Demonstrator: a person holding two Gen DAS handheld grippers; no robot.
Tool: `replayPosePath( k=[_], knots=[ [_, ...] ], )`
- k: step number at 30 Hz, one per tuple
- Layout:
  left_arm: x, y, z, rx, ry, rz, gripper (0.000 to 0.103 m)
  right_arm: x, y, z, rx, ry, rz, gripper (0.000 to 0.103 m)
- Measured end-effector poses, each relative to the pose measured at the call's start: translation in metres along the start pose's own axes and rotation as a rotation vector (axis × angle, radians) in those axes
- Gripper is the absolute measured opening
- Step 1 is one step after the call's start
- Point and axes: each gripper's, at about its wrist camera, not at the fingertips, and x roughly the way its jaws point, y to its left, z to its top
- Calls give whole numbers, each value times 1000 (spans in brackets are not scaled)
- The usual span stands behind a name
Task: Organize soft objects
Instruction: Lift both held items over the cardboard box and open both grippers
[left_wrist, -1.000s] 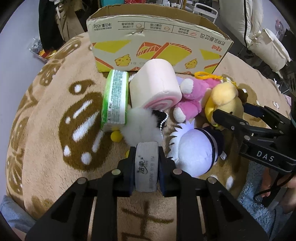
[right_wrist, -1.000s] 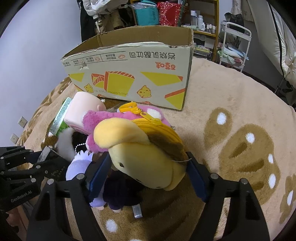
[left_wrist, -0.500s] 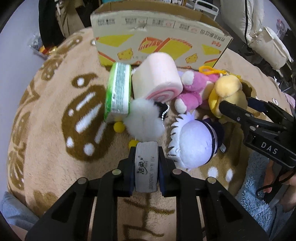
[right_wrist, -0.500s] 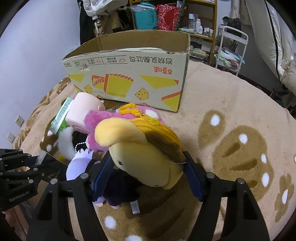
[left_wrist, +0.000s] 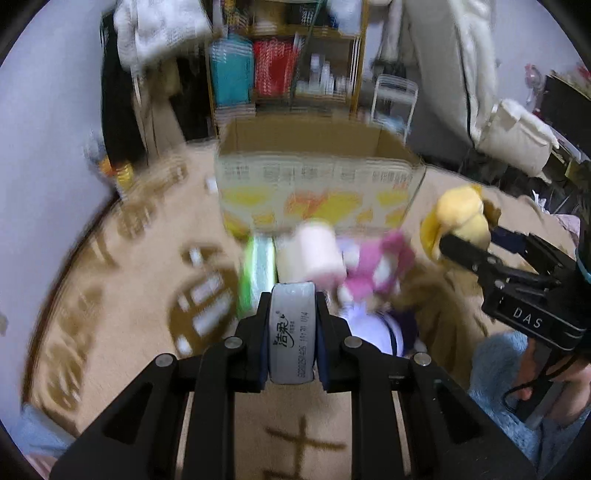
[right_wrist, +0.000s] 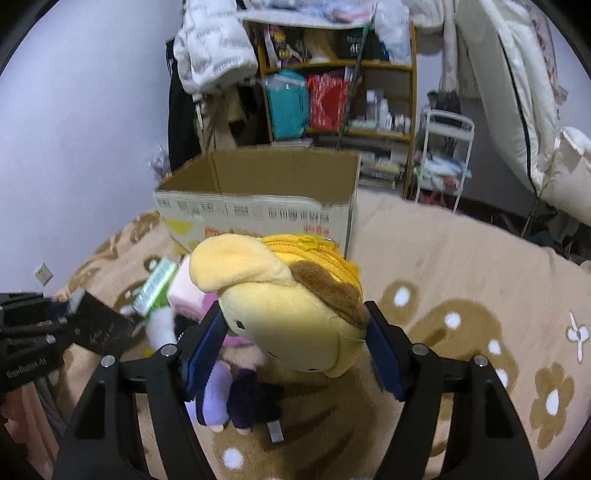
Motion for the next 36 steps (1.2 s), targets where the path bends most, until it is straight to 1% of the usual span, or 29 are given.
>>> replayPosePath(
  k=[1,6,9,11,13,17,21,24,27,30,34,36],
  knots=[
    [-9,-2,4,20,-56,20,20,-5,0,3,3,-25,3,76],
    [-31,1,21,19,-197,57,20,-24,4,21,20,-132,13,76],
    [-40,6,32,20,-258,64,20,-35,7,32,-2,-193,-1,76],
    [-46,7,43,36,-307,73,20,-40,10,40,-26,-234,-10,76],
    [-50,7,54,54,-336,72,20,-42,13,47,-43,-259,-13,76],
    [-51,8,74,74,-380,73,20,-43,16,66,-64,-308,-13,76],
    [-47,6,97,96,-429,90,20,-36,21,87,-87,-348,-12,76],
    [-42,5,113,106,-445,61,20,-29,23,100,-94,-368,-13,76],
    [-33,4,128,103,-475,67,20,-19,23,112,-87,-386,-6,76],
    [-20,8,141,82,-496,64,20,-7,23,119,-81,-384,0,76],
    [-2,13,145,73,-492,48,20,9,25,122,-84,-358,19,76],
    [12,14,146,64,-475,43,20,19,24,120,-86,-341,21,76]
  ],
)
